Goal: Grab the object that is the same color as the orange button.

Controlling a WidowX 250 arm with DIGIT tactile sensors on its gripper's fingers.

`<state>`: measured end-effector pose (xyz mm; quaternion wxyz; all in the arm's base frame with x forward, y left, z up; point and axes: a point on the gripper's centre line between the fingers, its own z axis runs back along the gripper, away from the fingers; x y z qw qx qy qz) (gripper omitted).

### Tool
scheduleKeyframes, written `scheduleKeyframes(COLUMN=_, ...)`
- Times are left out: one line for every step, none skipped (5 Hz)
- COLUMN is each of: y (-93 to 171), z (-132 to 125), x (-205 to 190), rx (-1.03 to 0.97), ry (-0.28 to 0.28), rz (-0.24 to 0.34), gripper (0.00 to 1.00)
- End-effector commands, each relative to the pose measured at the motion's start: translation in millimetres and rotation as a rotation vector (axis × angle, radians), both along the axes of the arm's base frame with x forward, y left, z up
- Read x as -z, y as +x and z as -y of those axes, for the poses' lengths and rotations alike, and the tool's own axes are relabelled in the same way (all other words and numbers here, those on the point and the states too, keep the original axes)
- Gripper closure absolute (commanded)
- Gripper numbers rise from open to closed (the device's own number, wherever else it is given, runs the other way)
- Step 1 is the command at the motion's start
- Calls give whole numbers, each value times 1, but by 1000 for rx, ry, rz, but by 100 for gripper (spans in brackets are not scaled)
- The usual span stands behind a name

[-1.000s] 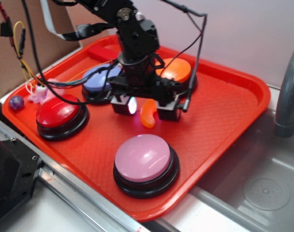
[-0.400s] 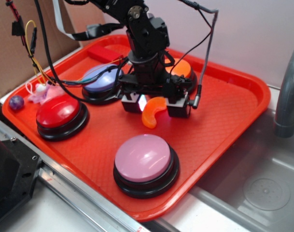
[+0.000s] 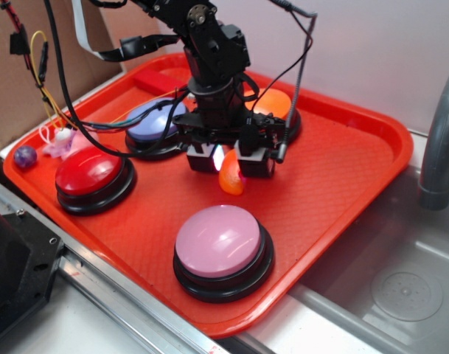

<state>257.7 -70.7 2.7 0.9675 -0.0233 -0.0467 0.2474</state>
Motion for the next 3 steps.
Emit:
scheduleKeyframes(y=0, z=-4, x=-5, rx=-7, ry=-2, rz=14, gripper=100)
scheduleKeyframes(y=0, z=-4, x=-11, rx=12, ry=10, rz=28, gripper=100)
scheduleKeyframes(y=1, z=-8, x=-37, rx=43, ry=5, rz=11, gripper=100)
